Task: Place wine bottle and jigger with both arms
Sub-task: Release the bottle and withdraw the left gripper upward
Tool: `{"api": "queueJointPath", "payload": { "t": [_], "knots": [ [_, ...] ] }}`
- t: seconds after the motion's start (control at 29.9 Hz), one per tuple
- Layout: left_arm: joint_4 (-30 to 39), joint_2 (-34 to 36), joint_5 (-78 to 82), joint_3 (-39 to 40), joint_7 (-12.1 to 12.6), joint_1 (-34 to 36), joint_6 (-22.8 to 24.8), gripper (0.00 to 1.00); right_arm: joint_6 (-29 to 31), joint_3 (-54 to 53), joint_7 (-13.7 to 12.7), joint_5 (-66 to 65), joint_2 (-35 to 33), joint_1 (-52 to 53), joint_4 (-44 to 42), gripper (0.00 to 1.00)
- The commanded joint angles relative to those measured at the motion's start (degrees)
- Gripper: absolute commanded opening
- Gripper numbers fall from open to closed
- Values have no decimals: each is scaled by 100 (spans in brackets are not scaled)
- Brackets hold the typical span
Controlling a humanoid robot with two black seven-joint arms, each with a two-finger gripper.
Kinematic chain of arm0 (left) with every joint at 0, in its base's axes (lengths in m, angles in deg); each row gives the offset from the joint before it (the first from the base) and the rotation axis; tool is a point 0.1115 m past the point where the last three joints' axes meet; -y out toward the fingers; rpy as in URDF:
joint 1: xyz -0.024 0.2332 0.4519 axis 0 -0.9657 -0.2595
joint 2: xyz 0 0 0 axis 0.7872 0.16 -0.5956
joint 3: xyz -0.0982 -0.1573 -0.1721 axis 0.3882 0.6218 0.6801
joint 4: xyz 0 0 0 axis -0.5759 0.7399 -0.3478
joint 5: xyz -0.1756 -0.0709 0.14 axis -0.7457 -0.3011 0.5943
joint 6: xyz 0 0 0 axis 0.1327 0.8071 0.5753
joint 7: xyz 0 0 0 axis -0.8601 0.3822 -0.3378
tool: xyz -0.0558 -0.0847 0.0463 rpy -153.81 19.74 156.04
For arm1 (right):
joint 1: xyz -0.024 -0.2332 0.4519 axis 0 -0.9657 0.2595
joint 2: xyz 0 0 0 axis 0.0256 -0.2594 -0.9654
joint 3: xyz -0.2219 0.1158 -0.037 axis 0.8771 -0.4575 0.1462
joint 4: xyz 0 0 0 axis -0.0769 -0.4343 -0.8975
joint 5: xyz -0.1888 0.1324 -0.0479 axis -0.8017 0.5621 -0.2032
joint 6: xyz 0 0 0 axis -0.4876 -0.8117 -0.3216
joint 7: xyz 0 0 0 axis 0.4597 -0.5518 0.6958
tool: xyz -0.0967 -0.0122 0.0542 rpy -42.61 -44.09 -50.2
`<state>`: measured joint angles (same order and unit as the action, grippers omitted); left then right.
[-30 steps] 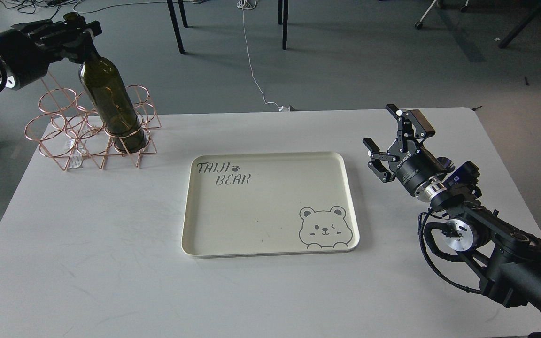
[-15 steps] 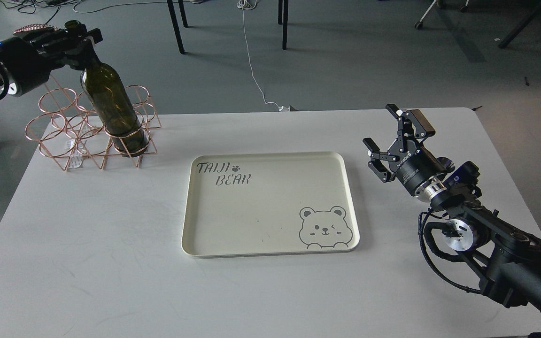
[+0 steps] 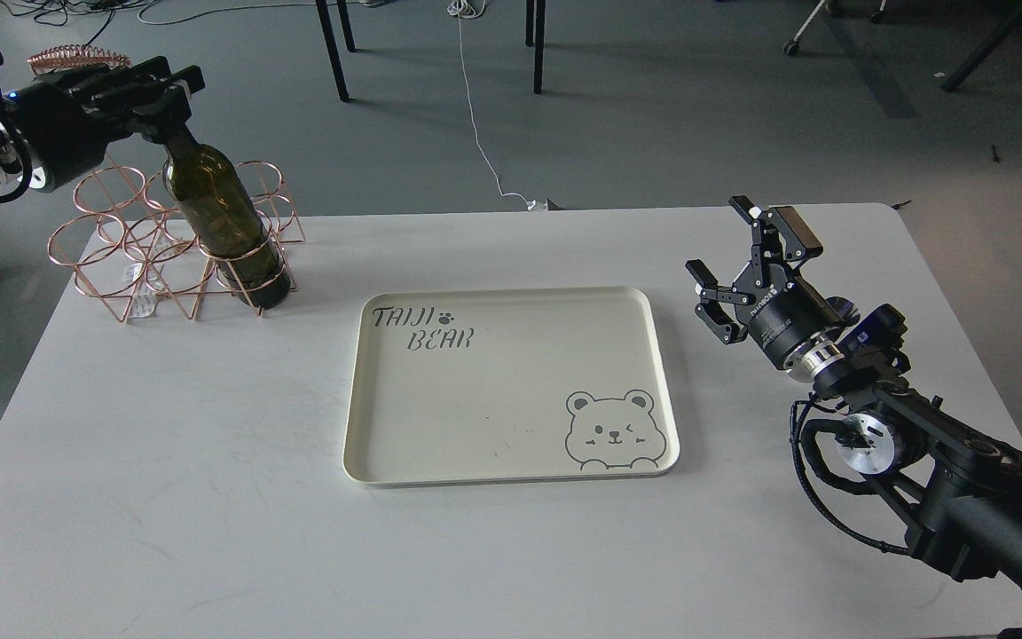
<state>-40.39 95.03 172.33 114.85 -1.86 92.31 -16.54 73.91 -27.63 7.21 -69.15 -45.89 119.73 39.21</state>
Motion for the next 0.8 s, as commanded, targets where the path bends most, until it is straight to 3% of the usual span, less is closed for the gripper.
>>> {"api": "queueJointPath", "payload": {
  "t": [0.0, 0.1, 0.2, 0.37, 0.5, 0.67, 0.77],
  "knots": [
    [-1, 8, -40, -2, -1, 8, 0, 67, 0, 1, 0, 0, -1, 0, -1, 99],
    [8, 34, -373, 7, -1, 70, 0, 85, 0, 1, 0, 0, -1, 0, -1, 99],
    [87, 70, -768, 33, -1, 262, 17, 98, 0, 1, 0, 0, -1, 0, -1, 99],
    [279, 192, -1620, 24, -1, 1000, 140, 98, 0, -8, 0, 0, -1, 0, -1, 99],
    [972, 368, -2944, 103, -1, 1335, 473, 98, 0, -26, 0, 0, 8, 9, 26, 99],
    [2203, 535, -5616, 33, -1, 1222, 659, 98, 0, -113, 0, 17, 34, 44, 140, 99],
    [2775, 483, -6454, 112, -1, 714, 677, 98, 0, -219, 0, 35, 139, 44, 149, 99]
  ]
}}
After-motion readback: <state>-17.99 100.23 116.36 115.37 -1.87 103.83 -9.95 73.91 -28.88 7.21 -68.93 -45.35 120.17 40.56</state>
